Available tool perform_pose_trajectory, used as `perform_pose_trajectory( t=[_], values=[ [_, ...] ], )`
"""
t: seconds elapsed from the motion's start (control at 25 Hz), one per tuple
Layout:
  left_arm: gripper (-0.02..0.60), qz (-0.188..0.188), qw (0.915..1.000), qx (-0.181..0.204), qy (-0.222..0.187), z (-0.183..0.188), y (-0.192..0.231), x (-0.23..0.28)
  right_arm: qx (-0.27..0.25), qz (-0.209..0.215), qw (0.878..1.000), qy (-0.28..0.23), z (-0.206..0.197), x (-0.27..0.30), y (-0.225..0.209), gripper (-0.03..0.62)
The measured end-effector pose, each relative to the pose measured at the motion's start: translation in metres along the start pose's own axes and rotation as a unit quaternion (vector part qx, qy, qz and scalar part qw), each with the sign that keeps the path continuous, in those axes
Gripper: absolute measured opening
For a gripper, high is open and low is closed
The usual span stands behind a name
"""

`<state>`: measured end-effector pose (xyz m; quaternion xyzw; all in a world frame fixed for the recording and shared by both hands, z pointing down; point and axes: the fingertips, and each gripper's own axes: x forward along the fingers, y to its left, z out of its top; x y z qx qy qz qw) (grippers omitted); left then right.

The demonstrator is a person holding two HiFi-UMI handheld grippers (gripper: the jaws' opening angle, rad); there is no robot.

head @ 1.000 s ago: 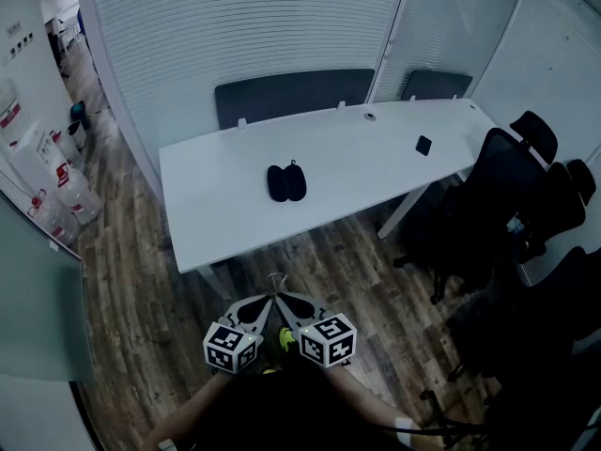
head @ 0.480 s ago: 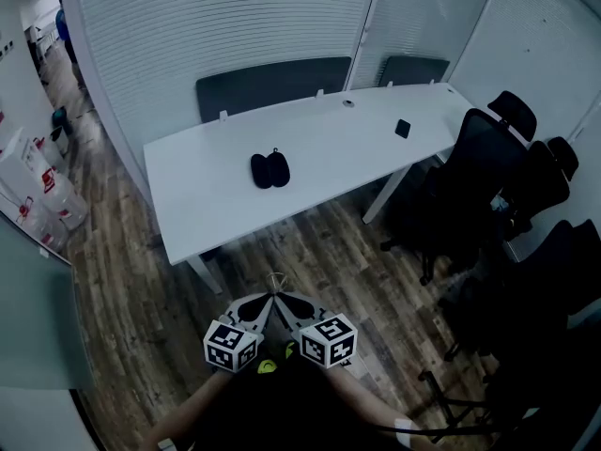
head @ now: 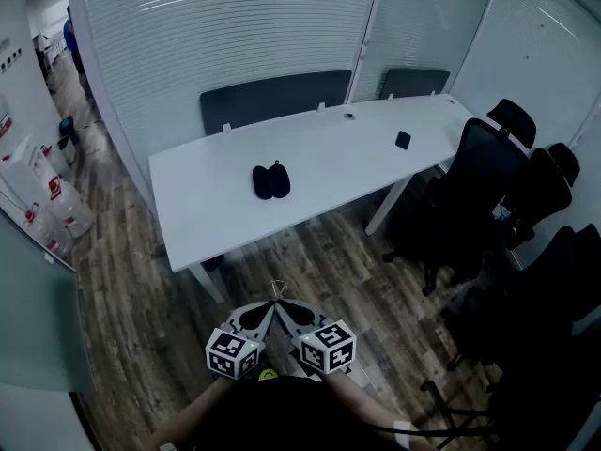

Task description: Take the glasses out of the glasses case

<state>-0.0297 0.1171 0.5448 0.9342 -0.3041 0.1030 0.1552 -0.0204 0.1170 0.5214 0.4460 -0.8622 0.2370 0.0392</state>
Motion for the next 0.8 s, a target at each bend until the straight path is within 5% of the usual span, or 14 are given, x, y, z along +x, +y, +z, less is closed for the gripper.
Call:
perform_pose_trajectory(
  t=[0.8],
  values=[
    [0.01, -0.003, 0.9999, 0.011, 0.001, 0.0031, -0.0085, 0.0079, 0.002, 0.0, 1.0, -0.006, 0.0018, -0.0086, -0.0077, 0.017]
  ],
)
